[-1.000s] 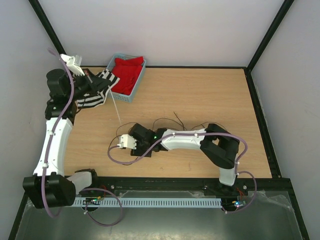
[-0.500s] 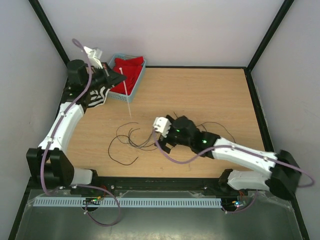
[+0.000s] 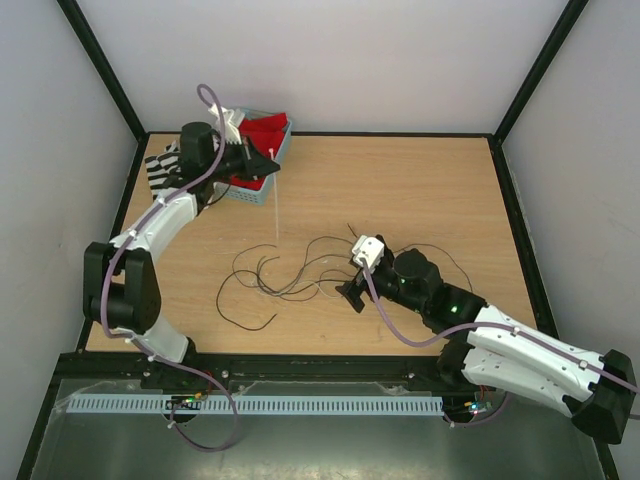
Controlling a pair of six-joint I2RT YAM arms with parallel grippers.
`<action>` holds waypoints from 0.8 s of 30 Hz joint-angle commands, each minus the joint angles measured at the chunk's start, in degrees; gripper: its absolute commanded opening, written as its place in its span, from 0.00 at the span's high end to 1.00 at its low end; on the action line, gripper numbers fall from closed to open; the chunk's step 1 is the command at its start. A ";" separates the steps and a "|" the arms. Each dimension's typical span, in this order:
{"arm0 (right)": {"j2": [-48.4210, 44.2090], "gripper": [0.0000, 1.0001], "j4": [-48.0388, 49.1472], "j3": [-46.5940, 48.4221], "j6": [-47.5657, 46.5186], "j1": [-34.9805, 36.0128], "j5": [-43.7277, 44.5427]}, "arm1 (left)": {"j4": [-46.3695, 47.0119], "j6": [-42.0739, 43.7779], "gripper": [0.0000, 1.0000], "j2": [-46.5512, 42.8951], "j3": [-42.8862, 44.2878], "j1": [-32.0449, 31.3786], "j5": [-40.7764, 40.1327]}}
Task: Zip-tie the wires
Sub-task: Tie the cable at the center of the board.
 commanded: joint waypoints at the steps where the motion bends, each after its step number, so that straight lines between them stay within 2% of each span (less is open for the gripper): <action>1: -1.50 0.01 -0.54 -1.11 4.03 -0.25 0.55 | 5.66 -0.12 1.00 1.25 0.08 -2.54 -1.47; 15: -1.89 0.01 1.60 -2.31 7.20 -0.22 -1.58 | 11.81 -2.38 1.00 7.42 -4.71 -5.66 -5.24; 24: -2.01 0.01 6.36 -3.82 2.21 -0.24 -7.19 | 19.64 -6.84 1.00 5.80 -16.01 -6.04 -7.12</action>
